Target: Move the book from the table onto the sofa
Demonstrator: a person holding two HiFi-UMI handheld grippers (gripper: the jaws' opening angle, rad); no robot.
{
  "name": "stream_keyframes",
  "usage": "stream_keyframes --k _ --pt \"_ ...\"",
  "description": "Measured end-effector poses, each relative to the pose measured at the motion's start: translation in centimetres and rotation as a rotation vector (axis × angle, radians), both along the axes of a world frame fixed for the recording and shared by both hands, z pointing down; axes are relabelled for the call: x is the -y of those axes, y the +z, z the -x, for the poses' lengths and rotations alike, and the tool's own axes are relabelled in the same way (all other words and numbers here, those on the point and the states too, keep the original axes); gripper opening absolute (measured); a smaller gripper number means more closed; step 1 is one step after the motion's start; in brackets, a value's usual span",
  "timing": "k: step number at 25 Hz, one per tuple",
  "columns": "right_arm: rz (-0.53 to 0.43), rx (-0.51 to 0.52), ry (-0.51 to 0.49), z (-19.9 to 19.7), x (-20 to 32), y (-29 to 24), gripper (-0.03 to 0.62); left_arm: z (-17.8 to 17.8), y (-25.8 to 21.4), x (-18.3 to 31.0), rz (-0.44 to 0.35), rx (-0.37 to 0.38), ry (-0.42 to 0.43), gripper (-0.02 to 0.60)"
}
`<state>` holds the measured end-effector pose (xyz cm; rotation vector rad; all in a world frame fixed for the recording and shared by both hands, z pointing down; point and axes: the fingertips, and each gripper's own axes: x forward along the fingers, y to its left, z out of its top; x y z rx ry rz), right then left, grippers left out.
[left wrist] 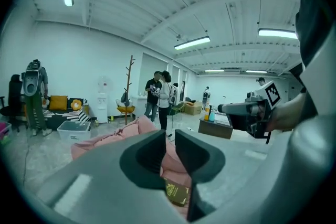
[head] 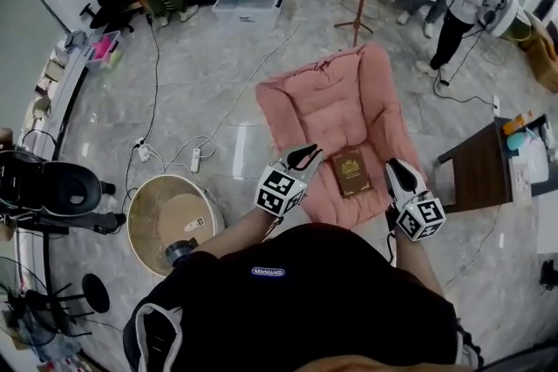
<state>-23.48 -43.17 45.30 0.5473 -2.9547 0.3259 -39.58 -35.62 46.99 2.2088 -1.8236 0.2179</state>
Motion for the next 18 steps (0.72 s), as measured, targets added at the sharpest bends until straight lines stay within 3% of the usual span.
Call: stream_keyframes --k 8,18 --pt "-0.029 0.047 0.192 -1.9 -6.7 -2.4 0.087 -0.2 -2.0 -2.9 -0.063 -0.035 0.171 0.044" --pt "-0.08 0.057 0.462 -9.5 -14.3 -4.0 0.08 -8.1 -4.5 -4.0 -0.123 -0.059 0.47 0.043"
